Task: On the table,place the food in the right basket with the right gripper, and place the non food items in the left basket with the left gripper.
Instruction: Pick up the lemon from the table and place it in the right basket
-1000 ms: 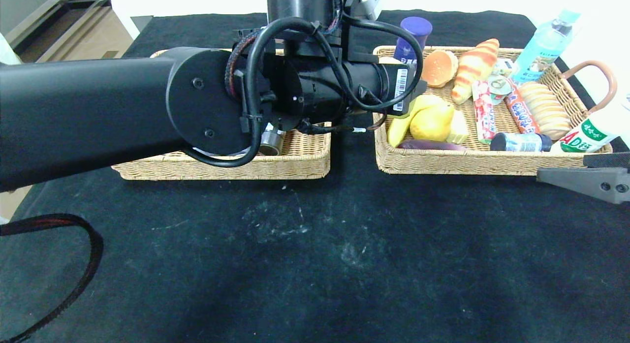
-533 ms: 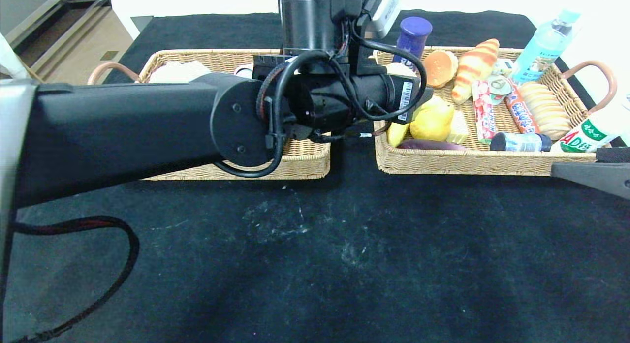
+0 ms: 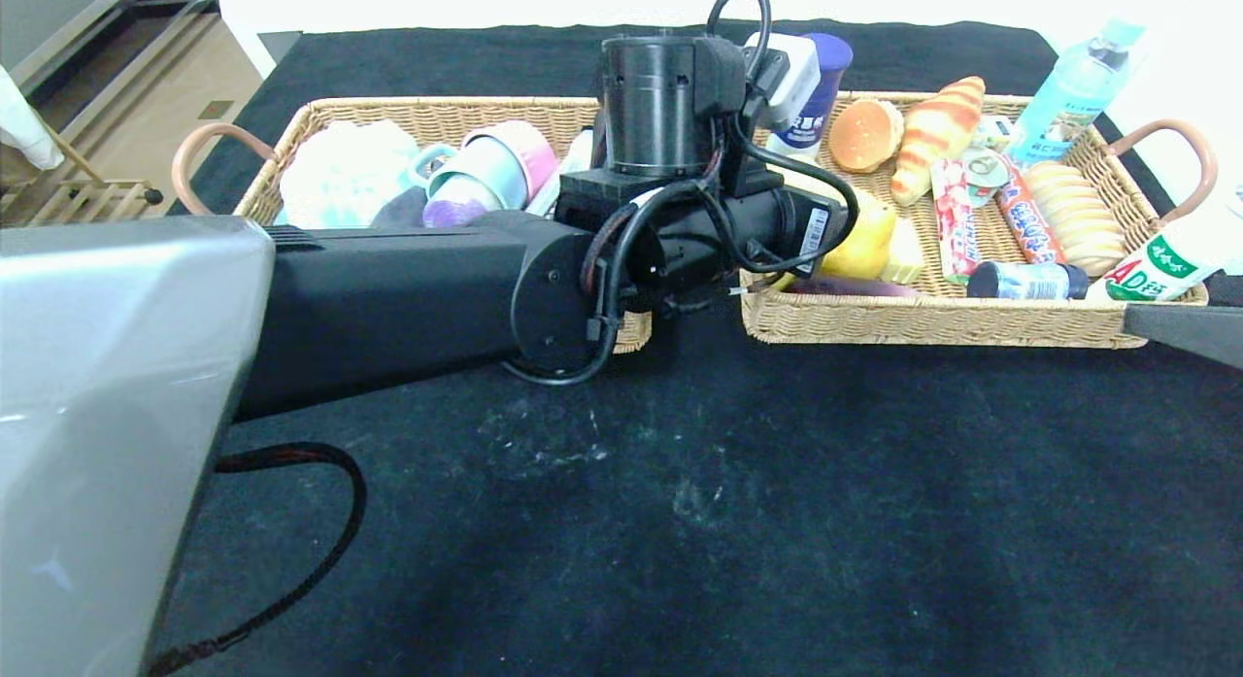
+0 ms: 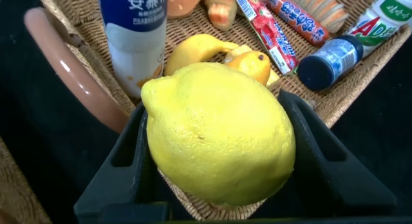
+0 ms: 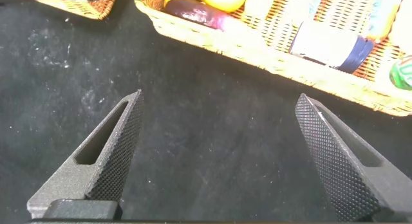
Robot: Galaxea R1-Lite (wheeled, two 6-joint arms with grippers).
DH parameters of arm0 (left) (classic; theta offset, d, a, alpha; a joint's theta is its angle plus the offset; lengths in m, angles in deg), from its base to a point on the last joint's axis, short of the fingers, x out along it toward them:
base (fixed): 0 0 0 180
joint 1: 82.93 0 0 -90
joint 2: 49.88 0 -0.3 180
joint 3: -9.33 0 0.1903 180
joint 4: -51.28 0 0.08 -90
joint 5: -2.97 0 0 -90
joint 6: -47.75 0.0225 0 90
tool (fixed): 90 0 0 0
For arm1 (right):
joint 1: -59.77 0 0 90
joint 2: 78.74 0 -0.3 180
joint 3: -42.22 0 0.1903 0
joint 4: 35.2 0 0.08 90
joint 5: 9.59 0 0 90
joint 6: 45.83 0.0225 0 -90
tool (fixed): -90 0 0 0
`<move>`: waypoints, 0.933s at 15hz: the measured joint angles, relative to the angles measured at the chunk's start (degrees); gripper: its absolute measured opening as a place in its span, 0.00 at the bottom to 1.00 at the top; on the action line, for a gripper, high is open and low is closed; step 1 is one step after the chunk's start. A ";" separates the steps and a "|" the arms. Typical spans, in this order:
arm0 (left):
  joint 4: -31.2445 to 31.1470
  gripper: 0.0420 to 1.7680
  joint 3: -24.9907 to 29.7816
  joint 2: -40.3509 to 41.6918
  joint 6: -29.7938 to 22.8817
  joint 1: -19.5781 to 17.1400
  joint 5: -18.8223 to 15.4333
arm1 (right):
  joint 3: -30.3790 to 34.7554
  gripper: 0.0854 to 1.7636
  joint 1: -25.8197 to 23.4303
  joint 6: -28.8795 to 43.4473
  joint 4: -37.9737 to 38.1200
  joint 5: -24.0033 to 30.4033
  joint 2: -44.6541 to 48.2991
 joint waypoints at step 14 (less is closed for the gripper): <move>-0.66 0.87 -0.06 -0.59 0.05 0.13 0.99 | 0.09 0.97 -0.07 -0.05 -0.07 -0.01 0.33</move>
